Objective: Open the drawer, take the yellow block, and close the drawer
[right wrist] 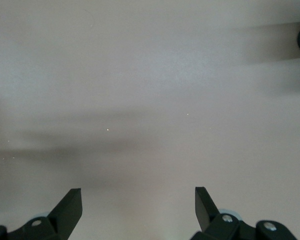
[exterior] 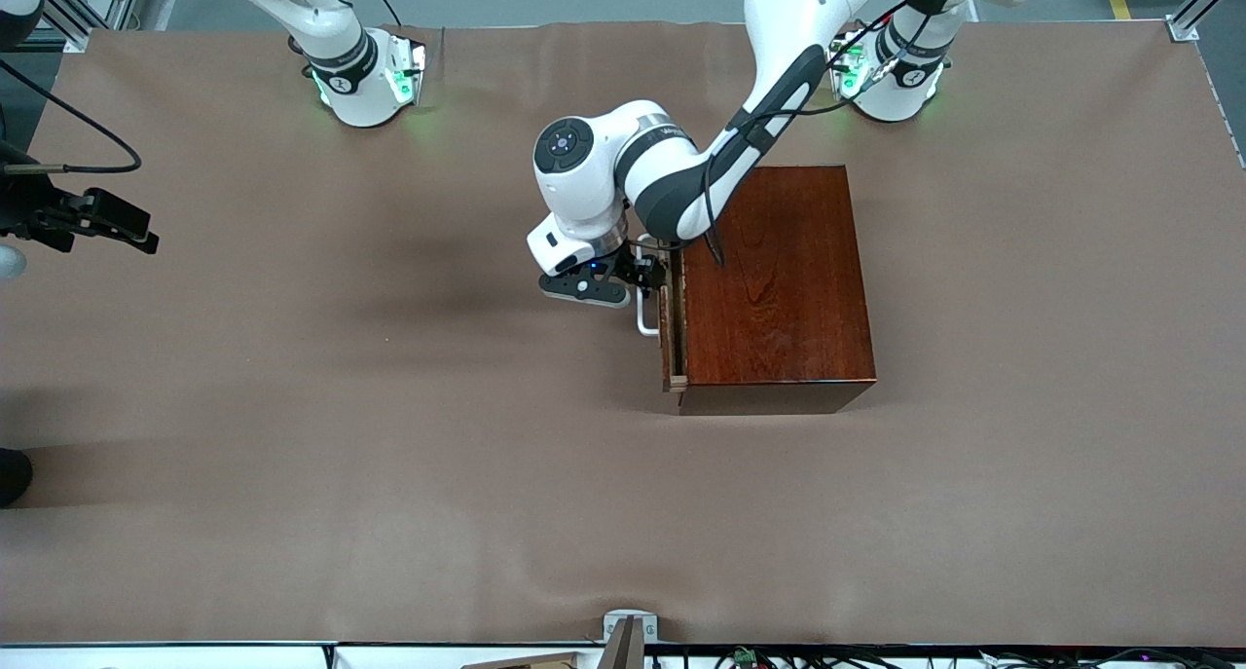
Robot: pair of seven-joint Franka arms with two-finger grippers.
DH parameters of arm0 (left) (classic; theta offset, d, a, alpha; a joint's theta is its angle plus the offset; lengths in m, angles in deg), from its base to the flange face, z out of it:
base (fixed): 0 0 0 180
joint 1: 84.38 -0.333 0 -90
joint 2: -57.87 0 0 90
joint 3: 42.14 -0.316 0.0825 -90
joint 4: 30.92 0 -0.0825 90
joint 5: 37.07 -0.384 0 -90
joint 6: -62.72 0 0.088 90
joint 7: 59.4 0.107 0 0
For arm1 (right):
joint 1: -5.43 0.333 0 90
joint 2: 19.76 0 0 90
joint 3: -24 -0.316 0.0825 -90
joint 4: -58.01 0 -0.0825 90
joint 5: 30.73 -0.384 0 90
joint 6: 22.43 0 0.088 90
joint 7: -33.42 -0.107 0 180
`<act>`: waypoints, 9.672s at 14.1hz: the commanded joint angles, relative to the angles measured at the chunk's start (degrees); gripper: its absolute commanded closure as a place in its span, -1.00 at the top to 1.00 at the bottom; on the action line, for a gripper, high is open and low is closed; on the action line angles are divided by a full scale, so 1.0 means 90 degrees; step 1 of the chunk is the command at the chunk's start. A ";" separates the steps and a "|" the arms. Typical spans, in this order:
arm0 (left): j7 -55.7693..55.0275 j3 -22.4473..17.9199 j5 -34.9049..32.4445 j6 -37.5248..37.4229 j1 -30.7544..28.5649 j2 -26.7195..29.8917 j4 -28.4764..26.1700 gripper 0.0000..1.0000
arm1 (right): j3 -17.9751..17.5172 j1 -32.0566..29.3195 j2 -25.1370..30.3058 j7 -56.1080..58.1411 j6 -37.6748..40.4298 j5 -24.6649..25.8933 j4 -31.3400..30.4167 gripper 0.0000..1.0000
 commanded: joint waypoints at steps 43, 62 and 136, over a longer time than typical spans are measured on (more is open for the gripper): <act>-0.1707 0.0060 0.0087 0.1408 0.0232 -0.0252 0.0270 1.00 | -0.0006 0.0020 -0.0116 -0.0098 0.0049 0.0045 0.0165 1.00; -0.1707 0.0138 0.0204 0.2092 0.0720 -0.0487 0.0622 1.00 | -0.0006 0.0020 -0.0116 -0.0098 0.0049 0.0045 0.0165 1.00; 0.5080 -0.1444 0.1933 -0.3084 -0.4074 0.4191 -0.0853 1.00 | -0.0045 0.4805 -0.3690 -1.2704 -0.2607 -0.1301 0.1317 1.00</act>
